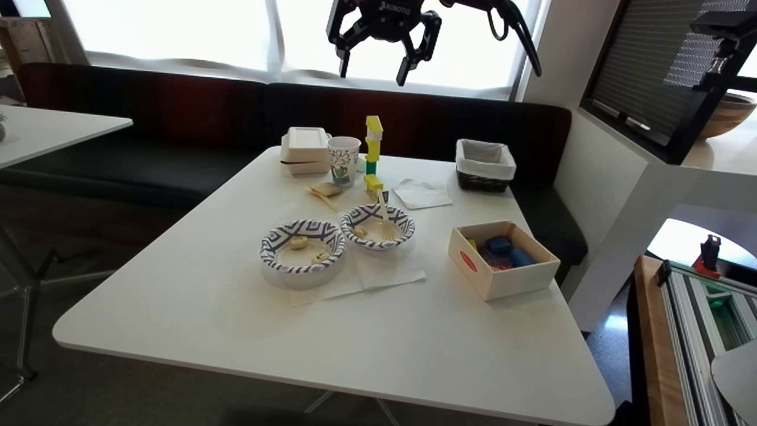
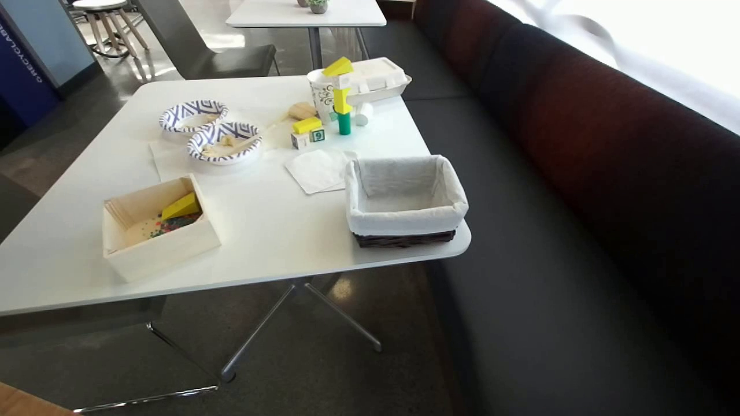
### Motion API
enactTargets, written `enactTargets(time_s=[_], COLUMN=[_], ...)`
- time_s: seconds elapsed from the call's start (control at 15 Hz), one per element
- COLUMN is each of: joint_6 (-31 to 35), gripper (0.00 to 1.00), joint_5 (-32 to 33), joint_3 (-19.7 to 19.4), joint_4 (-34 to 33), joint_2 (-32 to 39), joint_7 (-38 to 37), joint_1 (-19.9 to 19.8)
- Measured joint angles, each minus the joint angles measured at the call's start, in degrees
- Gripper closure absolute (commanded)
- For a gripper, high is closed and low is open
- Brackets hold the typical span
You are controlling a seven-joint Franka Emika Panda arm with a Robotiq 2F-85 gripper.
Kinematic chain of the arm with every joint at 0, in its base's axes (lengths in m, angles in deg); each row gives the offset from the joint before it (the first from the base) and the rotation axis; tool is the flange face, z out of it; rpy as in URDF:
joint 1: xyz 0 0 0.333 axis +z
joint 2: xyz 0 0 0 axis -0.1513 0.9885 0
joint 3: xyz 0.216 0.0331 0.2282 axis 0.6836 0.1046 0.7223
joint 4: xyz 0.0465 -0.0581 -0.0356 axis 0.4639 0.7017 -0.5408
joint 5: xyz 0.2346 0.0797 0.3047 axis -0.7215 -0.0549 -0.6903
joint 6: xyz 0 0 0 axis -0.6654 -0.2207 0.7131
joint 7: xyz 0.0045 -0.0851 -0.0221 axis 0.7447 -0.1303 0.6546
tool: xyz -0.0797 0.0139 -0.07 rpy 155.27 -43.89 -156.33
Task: Remove the yellow block from the top of the stacked blocks.
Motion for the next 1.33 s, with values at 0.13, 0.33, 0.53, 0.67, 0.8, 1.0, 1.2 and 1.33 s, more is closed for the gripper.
enactTargets(time_s=[0.13, 0.33, 0.53, 0.67, 0.8, 1.0, 1.2, 1.33], joint_6=[0.0, 0.07, 0.13, 0.14, 0.15, 0.15, -0.05, -0.06], gripper=[0.0, 0.0, 0.0, 0.0, 0.0, 0.0, 0.0, 0.0], joint_5=[3.57, 8.84, 11.22, 11.39, 10.98, 9.72, 9.26, 9.26], joint_3=[-1.74, -5.45, -10.35, -13.5, -15.8, -18.1, -21.39, -22.51], joint_4=[-3.24, -9.61, -16.79, -21.31, -25.37, -29.53, -31.37, -31.7], joint_2=[3.4, 10.14, 17.16, 21.46, 25.41, 29.72, 32.31, 32.86], joint_7=[-2.18, -5.22, -6.93, -7.21, -7.03, -6.38, -7.28, -7.78], joint_1=[0.01, 0.87, 3.16, 4.71, 5.59, 6.01, 7.34, 8.14])
